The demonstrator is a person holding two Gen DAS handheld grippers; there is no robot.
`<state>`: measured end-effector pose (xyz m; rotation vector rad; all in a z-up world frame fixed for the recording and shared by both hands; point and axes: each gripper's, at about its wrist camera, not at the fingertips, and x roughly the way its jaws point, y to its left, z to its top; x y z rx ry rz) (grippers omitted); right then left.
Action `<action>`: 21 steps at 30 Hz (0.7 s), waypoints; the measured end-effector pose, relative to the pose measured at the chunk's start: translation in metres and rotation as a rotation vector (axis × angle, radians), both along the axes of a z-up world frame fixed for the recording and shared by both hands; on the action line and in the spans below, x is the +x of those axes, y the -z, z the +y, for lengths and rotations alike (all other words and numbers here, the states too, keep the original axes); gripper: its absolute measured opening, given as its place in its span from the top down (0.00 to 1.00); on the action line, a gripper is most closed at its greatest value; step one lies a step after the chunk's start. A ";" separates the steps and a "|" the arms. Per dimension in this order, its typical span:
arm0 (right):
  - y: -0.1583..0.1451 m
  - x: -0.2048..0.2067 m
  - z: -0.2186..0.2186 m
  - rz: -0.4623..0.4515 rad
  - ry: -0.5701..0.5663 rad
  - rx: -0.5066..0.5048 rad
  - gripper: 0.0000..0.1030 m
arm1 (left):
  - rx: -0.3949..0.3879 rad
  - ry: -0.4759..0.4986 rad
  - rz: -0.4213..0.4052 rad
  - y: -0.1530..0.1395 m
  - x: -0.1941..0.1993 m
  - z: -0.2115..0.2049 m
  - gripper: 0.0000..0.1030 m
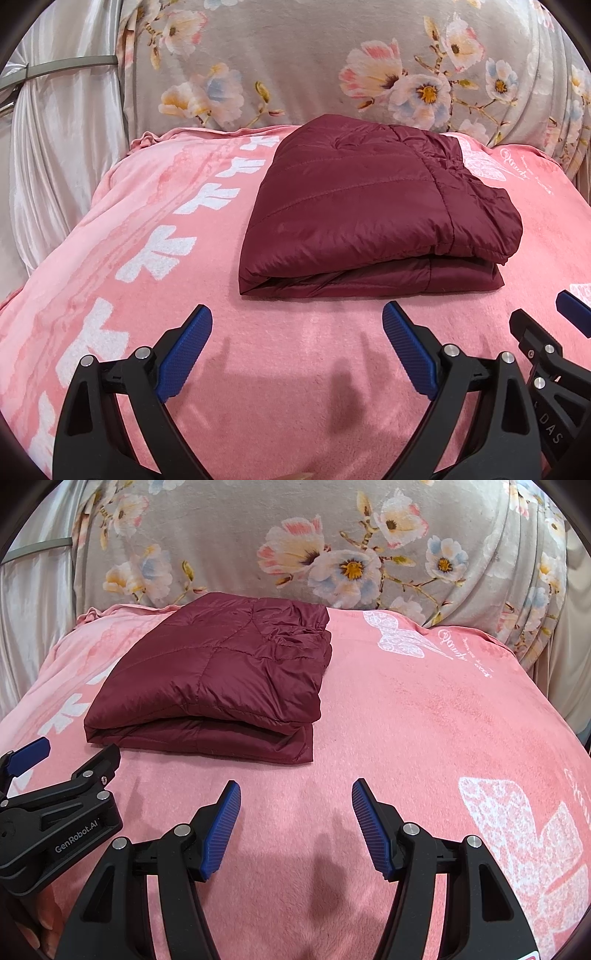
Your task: Fold large clothes
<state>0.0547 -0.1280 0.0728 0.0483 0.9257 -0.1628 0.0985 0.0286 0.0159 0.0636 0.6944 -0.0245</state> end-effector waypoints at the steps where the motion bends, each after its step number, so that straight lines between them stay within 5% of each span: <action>1: 0.000 0.000 0.000 0.000 0.000 0.000 0.41 | 0.003 0.004 0.001 0.000 0.000 -0.001 0.12; 21: 0.000 0.000 0.000 0.000 0.000 -0.001 0.41 | 0.017 0.028 0.003 0.002 0.002 -0.003 0.15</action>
